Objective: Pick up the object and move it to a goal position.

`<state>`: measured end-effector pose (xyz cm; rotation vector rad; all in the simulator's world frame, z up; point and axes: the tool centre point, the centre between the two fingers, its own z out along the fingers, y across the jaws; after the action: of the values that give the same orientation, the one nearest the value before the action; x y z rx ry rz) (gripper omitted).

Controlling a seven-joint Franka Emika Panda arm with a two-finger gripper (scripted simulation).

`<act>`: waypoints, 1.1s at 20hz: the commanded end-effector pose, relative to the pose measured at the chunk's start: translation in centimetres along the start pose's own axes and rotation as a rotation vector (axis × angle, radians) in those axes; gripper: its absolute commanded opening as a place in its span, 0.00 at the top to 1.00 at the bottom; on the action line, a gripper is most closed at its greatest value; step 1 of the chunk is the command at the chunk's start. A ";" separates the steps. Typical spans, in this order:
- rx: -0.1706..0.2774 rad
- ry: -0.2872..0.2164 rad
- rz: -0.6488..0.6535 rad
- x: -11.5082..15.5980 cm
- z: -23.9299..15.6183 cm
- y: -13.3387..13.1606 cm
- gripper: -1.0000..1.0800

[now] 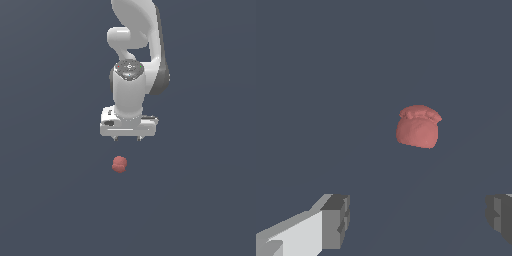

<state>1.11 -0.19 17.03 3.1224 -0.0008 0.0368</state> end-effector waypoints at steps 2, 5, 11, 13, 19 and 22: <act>0.001 0.000 -0.001 0.0 0.0 -0.1 0.04; 0.012 0.003 -0.018 0.0 -0.1 -1.2 0.04; 0.031 0.009 -0.051 -0.1 -0.5 -3.4 0.04; 0.030 0.008 -0.047 -0.1 -0.4 -3.2 0.04; 0.030 0.004 -0.016 0.8 0.7 -2.4 0.04; 0.029 -0.001 0.014 1.6 1.7 -1.5 0.04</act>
<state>2.37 1.76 15.87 3.1519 0.0016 0.0404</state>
